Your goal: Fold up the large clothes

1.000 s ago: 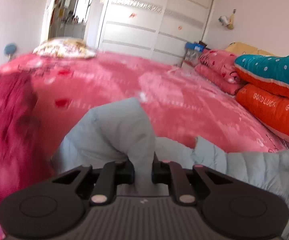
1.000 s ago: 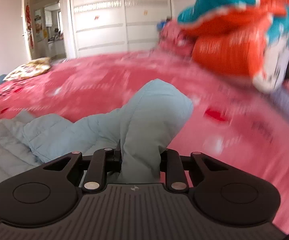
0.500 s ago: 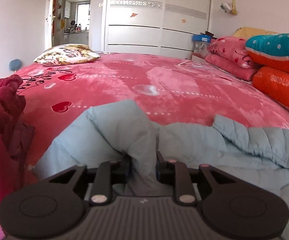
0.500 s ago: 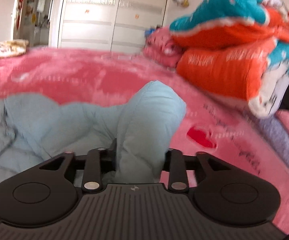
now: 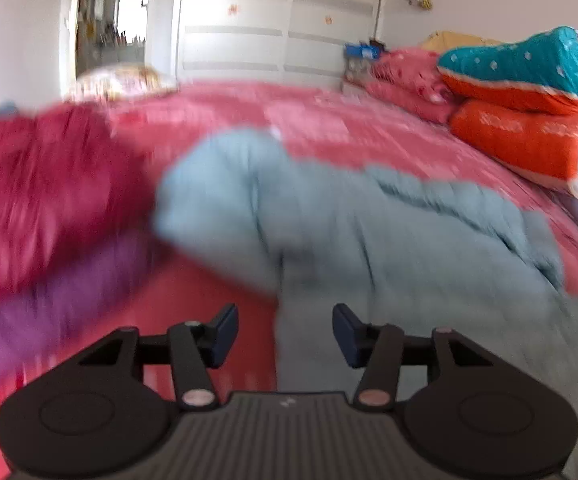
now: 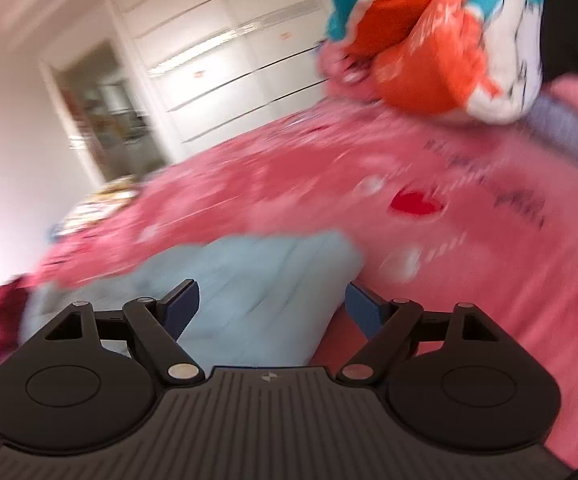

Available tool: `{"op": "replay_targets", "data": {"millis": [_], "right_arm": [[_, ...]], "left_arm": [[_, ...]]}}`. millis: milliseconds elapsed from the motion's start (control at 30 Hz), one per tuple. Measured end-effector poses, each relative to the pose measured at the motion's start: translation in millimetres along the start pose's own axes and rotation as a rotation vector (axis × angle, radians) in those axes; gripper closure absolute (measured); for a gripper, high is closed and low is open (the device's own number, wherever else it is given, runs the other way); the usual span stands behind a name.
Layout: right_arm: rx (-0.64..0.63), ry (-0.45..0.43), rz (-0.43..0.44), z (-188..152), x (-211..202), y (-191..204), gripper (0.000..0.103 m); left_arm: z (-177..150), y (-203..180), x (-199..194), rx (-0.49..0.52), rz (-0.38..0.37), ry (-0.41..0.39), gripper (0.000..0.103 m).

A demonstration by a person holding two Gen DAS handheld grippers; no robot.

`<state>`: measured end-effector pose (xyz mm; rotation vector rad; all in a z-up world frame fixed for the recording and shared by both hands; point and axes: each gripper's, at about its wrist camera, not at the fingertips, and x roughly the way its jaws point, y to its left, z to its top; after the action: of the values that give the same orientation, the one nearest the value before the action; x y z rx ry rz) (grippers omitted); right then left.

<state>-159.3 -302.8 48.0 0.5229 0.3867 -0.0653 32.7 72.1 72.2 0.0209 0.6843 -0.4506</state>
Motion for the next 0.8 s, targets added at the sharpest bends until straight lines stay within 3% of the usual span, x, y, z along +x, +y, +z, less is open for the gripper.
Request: {"op": "replay_targets", "data": {"millis": [133, 200, 367, 600, 800], "right_arm": [[0.009, 0.132, 0.172, -34, -29, -2, 0.002], [-0.007, 0.188, 0.203, -49, -32, 2, 0.002], [-0.002, 0.228, 0.247, -70, -23, 9, 0.002], [-0.024, 0.394, 0.197, -84, -8, 30, 0.0], [0.09, 0.483, 0.245, -93, -18, 39, 0.0]], "left_arm": [[-40, 12, -22, -0.088, -0.061, 0.08, 0.051], [-53, 15, -28, -0.115, -0.088, 0.102, 0.051], [-63, 14, -28, -0.128, -0.119, 0.128, 0.049], [-77, 11, -22, -0.188, -0.191, 0.157, 0.04], [-85, 8, -23, -0.238, -0.28, 0.159, 0.038]]}}
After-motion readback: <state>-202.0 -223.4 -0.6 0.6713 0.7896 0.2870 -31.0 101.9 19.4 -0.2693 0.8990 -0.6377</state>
